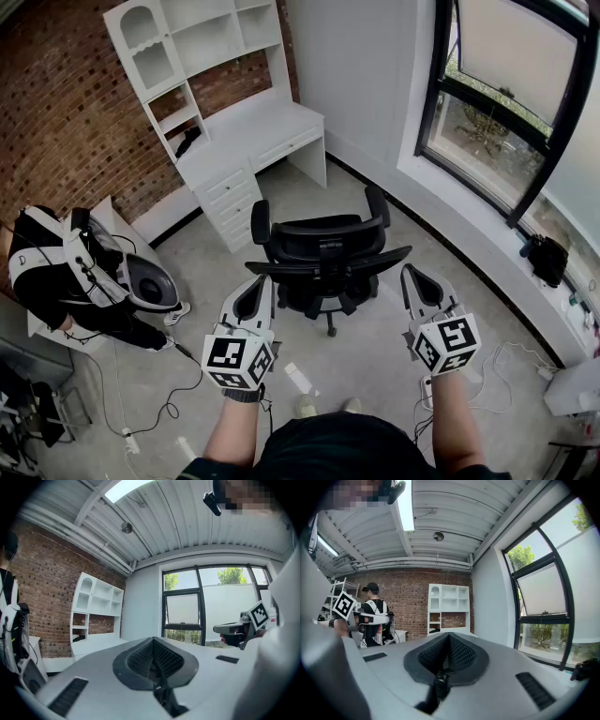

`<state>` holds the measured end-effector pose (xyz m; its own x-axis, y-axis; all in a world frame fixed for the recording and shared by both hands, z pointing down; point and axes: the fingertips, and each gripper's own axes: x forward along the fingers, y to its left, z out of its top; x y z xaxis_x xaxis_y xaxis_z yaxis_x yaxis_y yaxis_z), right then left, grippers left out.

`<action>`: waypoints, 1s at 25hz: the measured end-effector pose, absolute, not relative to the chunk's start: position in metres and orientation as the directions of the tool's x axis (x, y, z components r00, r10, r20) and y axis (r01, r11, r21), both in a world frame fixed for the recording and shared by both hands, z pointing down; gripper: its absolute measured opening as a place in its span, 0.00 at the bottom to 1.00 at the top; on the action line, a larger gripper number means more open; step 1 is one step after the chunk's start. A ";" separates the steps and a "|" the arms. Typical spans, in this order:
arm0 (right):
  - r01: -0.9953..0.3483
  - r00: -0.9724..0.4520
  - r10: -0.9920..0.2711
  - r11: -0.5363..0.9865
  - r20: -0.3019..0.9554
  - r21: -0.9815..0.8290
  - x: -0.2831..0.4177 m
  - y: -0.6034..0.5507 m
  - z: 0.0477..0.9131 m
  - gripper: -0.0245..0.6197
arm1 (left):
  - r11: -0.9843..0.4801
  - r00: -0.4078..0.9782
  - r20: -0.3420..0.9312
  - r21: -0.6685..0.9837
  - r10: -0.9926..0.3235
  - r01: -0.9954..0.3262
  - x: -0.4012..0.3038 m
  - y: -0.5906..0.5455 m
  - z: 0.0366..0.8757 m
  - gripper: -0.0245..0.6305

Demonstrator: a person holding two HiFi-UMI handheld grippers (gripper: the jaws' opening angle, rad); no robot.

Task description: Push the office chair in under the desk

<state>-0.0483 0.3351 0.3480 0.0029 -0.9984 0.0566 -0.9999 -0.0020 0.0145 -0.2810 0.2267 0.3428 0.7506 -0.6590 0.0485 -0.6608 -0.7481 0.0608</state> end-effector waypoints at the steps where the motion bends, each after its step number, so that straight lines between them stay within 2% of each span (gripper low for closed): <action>1: -1.000 0.002 -0.998 -0.001 0.058 0.015 -0.049 0.336 0.348 0.05 | -0.748 0.751 0.050 0.061 -0.659 -0.661 -0.281 0.228 0.343 0.04; 12: -1.000 -0.014 -0.998 0.015 0.063 0.016 -0.056 0.337 0.347 0.05 | -0.749 0.752 0.047 0.065 -0.657 -0.659 -0.281 0.231 0.340 0.04; 20: -0.991 0.030 -0.999 -0.034 0.035 -0.128 -0.030 0.346 0.360 0.05 | -0.701 0.711 0.030 0.139 -0.703 -0.699 -0.293 0.222 0.355 0.05; 25: -0.980 0.037 -0.998 -0.046 0.051 -0.192 -0.012 0.351 0.377 0.05 | -0.652 0.677 0.074 0.211 -0.732 -0.728 -0.301 0.216 0.384 0.05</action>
